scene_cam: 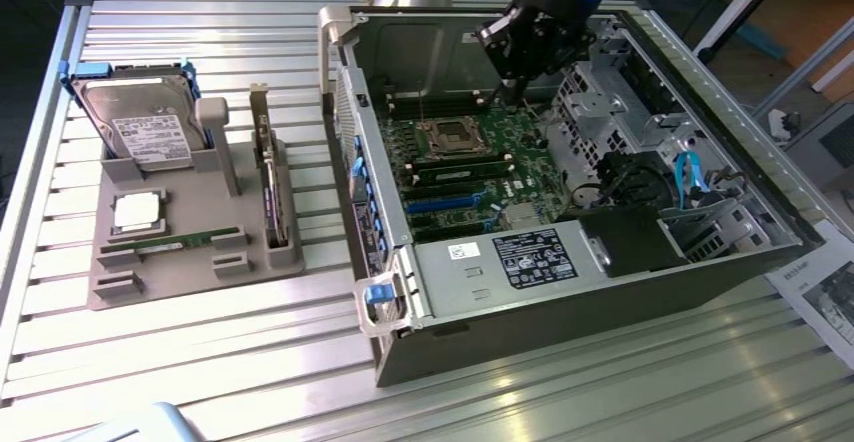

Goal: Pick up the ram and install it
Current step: 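Press down the ram until it locks into place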

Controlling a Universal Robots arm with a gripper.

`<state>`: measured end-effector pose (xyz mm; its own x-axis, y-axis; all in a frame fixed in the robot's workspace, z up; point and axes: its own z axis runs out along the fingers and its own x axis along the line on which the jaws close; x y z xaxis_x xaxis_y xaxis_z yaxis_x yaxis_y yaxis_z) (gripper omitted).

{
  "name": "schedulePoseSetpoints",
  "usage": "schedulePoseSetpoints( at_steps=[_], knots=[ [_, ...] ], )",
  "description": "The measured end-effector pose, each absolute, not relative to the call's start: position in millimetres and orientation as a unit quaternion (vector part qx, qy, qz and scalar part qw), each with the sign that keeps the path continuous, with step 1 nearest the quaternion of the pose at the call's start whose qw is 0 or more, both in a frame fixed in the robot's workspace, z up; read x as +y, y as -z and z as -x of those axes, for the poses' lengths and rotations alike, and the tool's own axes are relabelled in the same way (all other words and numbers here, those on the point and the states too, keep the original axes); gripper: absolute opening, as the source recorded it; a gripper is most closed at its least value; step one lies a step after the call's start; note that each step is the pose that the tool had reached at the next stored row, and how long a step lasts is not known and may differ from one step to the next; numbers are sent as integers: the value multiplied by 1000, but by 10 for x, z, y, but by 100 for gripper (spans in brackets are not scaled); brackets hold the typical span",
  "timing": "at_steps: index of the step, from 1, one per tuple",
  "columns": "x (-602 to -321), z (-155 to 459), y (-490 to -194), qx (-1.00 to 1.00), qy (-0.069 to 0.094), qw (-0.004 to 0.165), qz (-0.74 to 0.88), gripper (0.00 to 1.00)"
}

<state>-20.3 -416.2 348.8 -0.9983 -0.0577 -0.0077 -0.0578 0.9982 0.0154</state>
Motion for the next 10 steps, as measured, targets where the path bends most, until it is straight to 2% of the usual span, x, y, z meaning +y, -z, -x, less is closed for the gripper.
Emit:
schedulePoseSetpoints(
  at_steps=[10],
  knots=[
    [-4162,203,-3489,1000,-8,9,-7,10]
  ],
)
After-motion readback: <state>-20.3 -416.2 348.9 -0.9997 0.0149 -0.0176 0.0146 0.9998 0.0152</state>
